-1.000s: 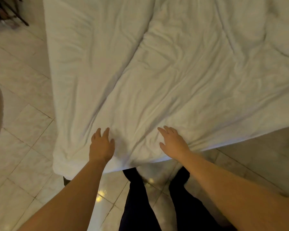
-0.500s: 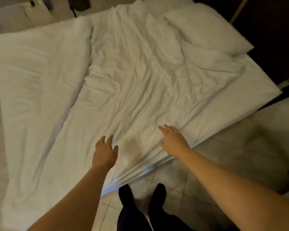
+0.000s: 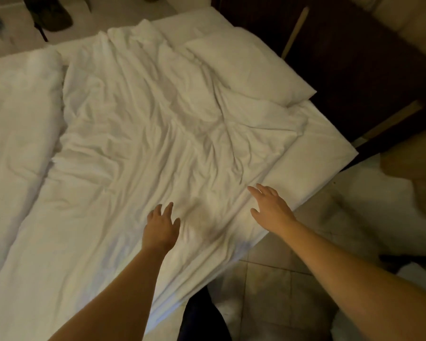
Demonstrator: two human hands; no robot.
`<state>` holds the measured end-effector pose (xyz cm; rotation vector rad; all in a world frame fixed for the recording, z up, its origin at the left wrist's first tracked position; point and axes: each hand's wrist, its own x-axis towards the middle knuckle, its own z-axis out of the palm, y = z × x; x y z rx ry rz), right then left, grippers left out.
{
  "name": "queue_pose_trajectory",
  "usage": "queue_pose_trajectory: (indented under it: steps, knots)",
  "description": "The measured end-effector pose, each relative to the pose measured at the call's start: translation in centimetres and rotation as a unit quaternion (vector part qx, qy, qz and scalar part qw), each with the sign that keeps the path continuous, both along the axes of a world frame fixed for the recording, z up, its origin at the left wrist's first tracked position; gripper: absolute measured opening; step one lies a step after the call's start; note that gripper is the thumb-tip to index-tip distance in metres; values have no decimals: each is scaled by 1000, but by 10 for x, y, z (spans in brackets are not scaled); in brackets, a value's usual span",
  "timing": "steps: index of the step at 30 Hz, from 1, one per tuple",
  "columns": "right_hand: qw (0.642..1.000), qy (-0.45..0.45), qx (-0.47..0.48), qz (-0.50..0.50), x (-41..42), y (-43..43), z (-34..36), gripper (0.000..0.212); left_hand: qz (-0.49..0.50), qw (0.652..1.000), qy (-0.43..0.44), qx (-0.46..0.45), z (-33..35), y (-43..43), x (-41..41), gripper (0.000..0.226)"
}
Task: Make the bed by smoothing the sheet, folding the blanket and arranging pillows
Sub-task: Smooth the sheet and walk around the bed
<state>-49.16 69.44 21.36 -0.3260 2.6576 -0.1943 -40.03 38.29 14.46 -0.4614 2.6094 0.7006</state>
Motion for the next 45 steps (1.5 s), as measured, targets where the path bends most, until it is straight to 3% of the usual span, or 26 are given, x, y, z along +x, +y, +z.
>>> queue_pose_trajectory:
  steps: [17, 31, 36, 41, 45]
  knots:
    - [996, 18, 85, -5, -227, 128, -20, 72, -68, 996, -51, 27, -39, 139, -177, 70]
    - [999, -41, 0, -16, -490, 277, -136, 67, 74, 996, -51, 21, -133, 356, -323, 76]
    - [995, -43, -80, -44, -542, 309, -172, 69, 127, 990, -48, -19, -156, 398, -345, 67]
    - [983, -111, -118, -79, -565, 319, -204, 78, 170, 983, -20, -72, -173, 405, -353, 38]
    - [987, -104, -114, -41, -557, 332, -222, 33, 184, 981, -10, -57, -176, 408, -357, 5]
